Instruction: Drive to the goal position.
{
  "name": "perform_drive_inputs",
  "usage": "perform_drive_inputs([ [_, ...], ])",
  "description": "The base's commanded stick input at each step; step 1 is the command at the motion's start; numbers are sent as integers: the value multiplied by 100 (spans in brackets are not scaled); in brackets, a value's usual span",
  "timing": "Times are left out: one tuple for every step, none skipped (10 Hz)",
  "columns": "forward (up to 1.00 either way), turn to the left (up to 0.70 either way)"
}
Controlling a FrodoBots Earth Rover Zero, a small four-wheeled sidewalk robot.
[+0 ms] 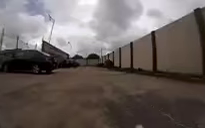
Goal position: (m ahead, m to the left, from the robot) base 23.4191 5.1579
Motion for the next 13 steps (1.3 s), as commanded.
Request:
perform_drive_inputs([
  [30, 0],
  [30, 0],
  [30, 0],
  [30, 0],
  [30, 0],
  [30, 0],
  [30, 0],
  [30, 0],
  [30, 0],
  [30, 0],
  [30, 0],
  [30, 0],
  [30, 0],
])
